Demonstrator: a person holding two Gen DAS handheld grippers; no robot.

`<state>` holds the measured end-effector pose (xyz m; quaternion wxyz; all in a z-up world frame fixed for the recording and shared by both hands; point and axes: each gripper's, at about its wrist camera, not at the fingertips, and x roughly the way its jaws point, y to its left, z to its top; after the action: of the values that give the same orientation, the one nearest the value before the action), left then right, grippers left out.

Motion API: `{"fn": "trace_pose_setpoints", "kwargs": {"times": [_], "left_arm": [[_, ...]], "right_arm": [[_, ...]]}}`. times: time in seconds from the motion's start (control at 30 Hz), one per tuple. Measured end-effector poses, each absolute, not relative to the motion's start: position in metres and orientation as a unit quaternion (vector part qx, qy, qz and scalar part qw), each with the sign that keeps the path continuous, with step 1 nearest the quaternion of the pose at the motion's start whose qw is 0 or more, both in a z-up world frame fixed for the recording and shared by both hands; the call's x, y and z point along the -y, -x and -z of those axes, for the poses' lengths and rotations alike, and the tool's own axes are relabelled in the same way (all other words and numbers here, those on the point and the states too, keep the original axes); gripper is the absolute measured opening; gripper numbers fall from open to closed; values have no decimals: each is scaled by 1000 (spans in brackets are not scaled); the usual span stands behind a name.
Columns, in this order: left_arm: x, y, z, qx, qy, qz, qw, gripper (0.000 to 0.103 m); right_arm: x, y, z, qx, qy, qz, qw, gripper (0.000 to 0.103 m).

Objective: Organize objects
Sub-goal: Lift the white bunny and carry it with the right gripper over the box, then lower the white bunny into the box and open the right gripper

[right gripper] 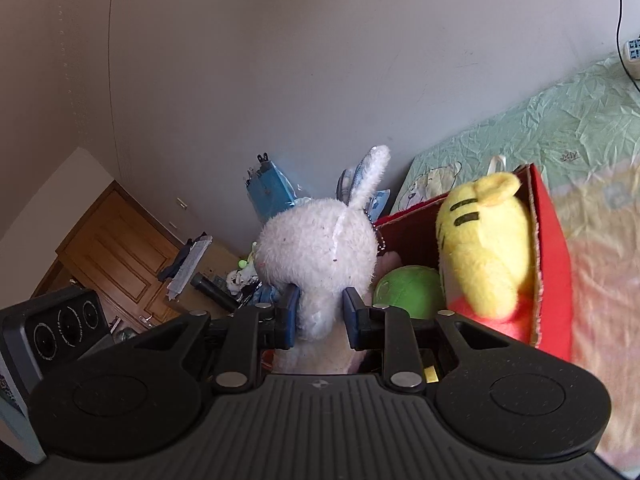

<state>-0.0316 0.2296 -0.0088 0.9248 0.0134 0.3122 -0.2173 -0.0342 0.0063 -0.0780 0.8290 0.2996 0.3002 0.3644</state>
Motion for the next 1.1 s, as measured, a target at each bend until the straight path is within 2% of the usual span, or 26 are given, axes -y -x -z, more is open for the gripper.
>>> {"fn": "trace_pose_setpoints", "kwargs": {"times": [0.23, 0.53, 0.67, 0.83, 1.1], "left_arm": [[-262, 11, 37, -345, -13, 242, 907, 96], [-292, 4, 49, -360, -10, 242, 901, 96], [-290, 5, 48, -357, -16, 248, 901, 100], [-286, 8, 41, -352, -24, 245, 903, 100], [-284, 10, 32, -359, -40, 200, 911, 100]], "right_arm": [[-27, 29, 103, -325, -309, -316, 836, 26], [-59, 23, 102, -342, -289, -313, 838, 25], [-53, 26, 98, -343, -293, -297, 842, 29], [-45, 32, 83, -352, -271, -271, 854, 40], [-51, 40, 70, -364, -228, -230, 873, 42]]}}
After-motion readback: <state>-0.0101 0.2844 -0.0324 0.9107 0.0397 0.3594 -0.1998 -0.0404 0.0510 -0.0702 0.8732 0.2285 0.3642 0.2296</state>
